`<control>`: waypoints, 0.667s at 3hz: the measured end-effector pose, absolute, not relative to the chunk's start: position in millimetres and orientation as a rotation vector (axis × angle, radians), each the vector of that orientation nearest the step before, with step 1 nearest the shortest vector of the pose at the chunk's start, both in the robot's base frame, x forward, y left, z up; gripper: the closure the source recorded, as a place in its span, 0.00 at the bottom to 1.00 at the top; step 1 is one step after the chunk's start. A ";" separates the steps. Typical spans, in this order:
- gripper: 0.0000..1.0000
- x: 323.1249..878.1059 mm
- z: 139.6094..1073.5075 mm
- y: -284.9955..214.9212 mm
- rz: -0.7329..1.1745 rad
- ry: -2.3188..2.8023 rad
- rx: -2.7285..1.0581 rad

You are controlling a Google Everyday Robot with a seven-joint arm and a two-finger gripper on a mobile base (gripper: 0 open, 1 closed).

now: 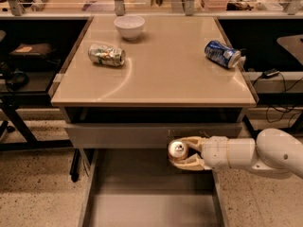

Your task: Pick orange can from middle drawer and place on counter

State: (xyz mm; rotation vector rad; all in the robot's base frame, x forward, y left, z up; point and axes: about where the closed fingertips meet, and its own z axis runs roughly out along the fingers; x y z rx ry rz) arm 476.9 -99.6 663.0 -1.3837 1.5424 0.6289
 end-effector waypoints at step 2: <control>1.00 502.1 765.4 -100.7 0.560 1.499 -1.440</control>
Offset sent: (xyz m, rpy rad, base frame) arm 0.0652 -0.0125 0.1852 -0.0830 -0.0721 -0.0035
